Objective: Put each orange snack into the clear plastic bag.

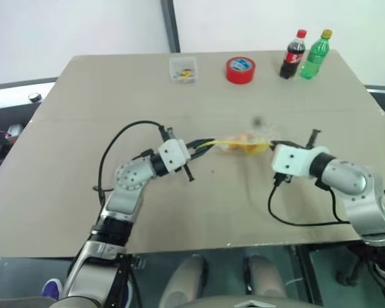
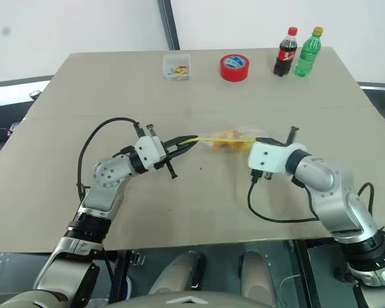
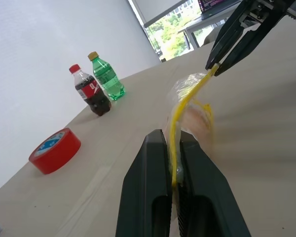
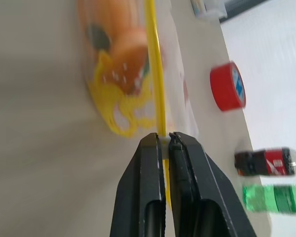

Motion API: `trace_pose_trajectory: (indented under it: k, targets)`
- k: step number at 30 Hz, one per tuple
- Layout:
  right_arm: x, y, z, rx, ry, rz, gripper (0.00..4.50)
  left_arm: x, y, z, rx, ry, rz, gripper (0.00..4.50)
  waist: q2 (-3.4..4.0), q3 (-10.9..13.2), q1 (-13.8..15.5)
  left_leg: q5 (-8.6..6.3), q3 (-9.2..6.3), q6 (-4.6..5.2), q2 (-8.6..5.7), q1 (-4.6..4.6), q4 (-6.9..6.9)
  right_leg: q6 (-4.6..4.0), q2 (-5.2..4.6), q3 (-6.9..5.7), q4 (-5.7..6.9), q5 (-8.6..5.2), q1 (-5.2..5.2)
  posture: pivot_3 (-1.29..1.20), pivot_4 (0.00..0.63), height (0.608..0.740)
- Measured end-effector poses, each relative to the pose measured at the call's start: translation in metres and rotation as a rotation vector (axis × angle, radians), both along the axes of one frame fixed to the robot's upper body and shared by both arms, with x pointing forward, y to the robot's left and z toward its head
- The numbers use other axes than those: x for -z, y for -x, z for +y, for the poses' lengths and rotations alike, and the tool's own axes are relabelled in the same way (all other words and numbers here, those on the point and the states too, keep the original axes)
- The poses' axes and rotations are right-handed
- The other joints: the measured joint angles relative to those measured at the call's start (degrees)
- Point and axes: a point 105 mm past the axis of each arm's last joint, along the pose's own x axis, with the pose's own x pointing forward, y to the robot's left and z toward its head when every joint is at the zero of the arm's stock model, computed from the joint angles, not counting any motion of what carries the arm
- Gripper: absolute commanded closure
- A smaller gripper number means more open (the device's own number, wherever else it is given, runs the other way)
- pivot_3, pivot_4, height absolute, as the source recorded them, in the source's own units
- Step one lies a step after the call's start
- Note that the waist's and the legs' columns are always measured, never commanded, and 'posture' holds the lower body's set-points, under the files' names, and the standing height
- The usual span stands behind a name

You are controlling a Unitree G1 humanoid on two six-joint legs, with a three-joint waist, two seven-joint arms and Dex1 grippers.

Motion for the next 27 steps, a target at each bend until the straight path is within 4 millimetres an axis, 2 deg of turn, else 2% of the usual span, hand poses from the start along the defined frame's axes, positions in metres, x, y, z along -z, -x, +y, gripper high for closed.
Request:
trace_pose_trajectory:
  k: [2,6,9,12,15,18,21,23,24,27]
  targets:
    - [-0.001,-0.002,-0.007,0.025,-0.001,-0.013,4.26,0.002,-0.001,0.001,-0.004,0.003,0.012,4.50,0.00,0.00,-0.03,0.00,0.00,0.00,0.01,0.00,0.00,0.00,0.01,0.00,0.00,0.00,0.00,0.00,0.150,0.736]
    - [-0.006,-0.003,-0.009,0.032,-0.014,-0.029,4.26,0.002,-0.005,0.003,-0.011,0.005,0.018,4.50,0.00,0.00,0.02,0.00,0.00,0.00,0.01,0.00,0.00,0.00,0.00,0.00,0.00,0.00,0.01,0.00,0.150,0.736]
    - [-0.022,-0.016,-0.005,0.038,-0.069,-0.067,4.26,-0.006,-0.020,0.007,-0.059,0.036,0.042,4.50,-0.02,0.01,-0.09,0.00,0.01,0.00,0.00,0.01,0.04,0.01,0.01,0.00,0.03,0.01,0.02,0.00,0.150,0.736]
    - [-0.053,-0.037,-0.002,0.042,-0.107,-0.165,4.26,-0.024,-0.045,0.009,-0.132,0.106,0.086,4.50,-0.06,0.04,-0.04,0.00,-0.06,0.00,-0.01,0.01,0.07,0.02,0.01,-0.09,0.05,0.01,0.04,0.00,0.150,0.736]
    - [-0.082,-0.057,0.002,0.045,-0.143,-0.296,4.26,-0.050,-0.068,0.011,-0.196,0.171,0.096,4.50,-0.10,0.06,-0.09,0.01,-0.10,-0.02,-0.03,-0.06,0.07,0.02,0.01,-0.12,0.04,0.01,0.01,0.00,0.150,0.736]
    - [-0.093,-0.062,0.002,0.038,-0.158,-0.363,4.26,-0.074,-0.075,0.011,-0.204,0.179,0.041,4.50,-0.11,0.06,-0.08,0.01,-0.10,-0.02,-0.04,-0.14,-0.02,0.01,-0.02,-0.11,-0.16,-0.01,-0.03,0.00,0.150,0.736]
    - [-0.091,-0.049,0.003,-0.002,-0.259,-0.346,4.26,-0.078,-0.069,0.015,-0.184,0.152,-0.005,4.50,-0.11,0.06,-0.28,0.01,-0.09,-0.02,-0.04,-0.35,-0.15,0.01,-0.07,-0.11,-0.31,-0.01,-0.27,0.00,0.150,0.736]
    - [-0.077,-0.034,0.005,-0.043,-0.308,-0.283,4.26,-0.069,-0.061,0.021,-0.169,0.118,-0.010,4.50,-0.09,0.05,-0.42,0.01,-0.11,-0.02,-0.03,-0.49,-0.15,0.01,-0.08,-0.12,-0.29,-0.01,-0.39,0.00,0.150,0.736]
    - [-0.065,-0.024,0.006,-0.054,-0.325,-0.235,4.26,-0.060,-0.054,0.023,-0.156,0.095,-0.007,4.50,-0.07,0.04,-0.55,0.01,-0.12,-0.02,-0.03,-0.61,-0.14,0.01,-0.07,-0.12,-0.27,-0.01,-0.50,0.00,0.150,0.736]
    - [-0.015,0.006,0.010,-0.044,-0.379,-0.038,4.26,-0.006,-0.031,0.028,-0.122,-0.030,0.067,4.50,-0.03,0.03,-0.96,0.01,-0.16,-0.01,-0.07,-0.82,-0.04,0.01,-0.08,-0.12,-0.26,-0.01,-0.71,0.00,0.150,0.736]
